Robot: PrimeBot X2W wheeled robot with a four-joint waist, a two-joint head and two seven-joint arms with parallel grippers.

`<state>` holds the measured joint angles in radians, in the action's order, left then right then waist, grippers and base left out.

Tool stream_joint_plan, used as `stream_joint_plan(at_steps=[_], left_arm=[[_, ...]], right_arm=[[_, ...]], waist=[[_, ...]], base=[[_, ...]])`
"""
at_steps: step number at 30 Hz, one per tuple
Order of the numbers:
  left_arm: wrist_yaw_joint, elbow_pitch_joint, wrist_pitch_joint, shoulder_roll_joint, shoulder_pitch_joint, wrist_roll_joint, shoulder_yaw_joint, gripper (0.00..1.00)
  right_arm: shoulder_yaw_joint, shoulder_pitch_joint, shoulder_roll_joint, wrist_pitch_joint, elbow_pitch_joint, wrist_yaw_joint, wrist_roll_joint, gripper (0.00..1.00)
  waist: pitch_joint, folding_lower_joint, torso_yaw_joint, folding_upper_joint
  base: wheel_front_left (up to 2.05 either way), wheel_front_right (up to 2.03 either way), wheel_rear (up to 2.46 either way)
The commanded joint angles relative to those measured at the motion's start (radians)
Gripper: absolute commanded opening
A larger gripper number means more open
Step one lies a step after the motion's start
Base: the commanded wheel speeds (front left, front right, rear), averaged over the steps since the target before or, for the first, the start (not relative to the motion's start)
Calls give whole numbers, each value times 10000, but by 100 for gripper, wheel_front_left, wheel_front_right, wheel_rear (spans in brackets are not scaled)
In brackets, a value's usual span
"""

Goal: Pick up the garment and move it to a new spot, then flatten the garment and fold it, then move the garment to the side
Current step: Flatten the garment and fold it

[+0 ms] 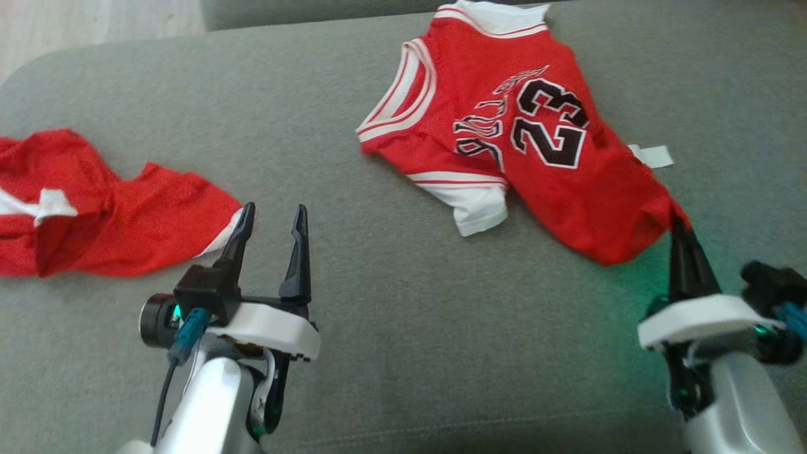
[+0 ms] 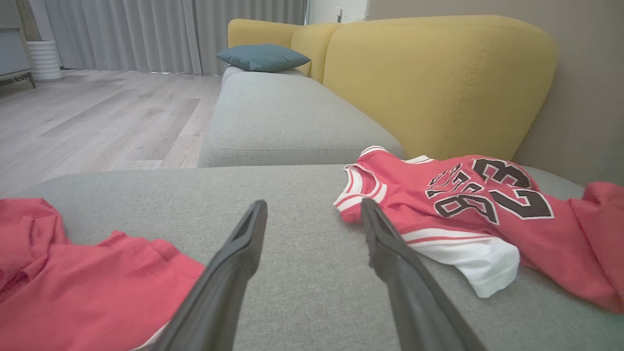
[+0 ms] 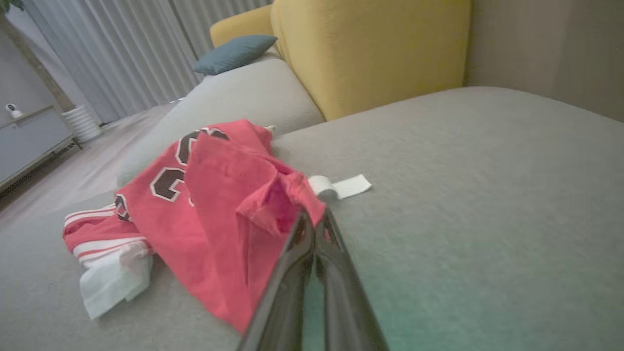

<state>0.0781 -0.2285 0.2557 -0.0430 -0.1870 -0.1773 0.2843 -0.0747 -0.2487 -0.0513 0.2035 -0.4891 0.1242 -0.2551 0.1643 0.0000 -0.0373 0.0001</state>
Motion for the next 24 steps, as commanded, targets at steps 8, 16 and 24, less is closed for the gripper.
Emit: stream_joint_plan(at_steps=[8,16,24], left_arm=[[24,339,61,-72,-154,2,-184,100],[-43,290,61,-72,-111,91,-176,100],[-127,260,61,-72,-104,156,-175,100]], right_arm=[[-476,790,10,-810,1429,65,-136,0],[-1083,900,10,-702,1556,65,142,0],[-1124,760,11,42,1845,65,1084,100]], waist=[[-231,0,-541,-1],[-322,0,-854,-1],[-367,0,-893,-1]], base=[[0,0,0],[0,0,0],[0,0,0]])
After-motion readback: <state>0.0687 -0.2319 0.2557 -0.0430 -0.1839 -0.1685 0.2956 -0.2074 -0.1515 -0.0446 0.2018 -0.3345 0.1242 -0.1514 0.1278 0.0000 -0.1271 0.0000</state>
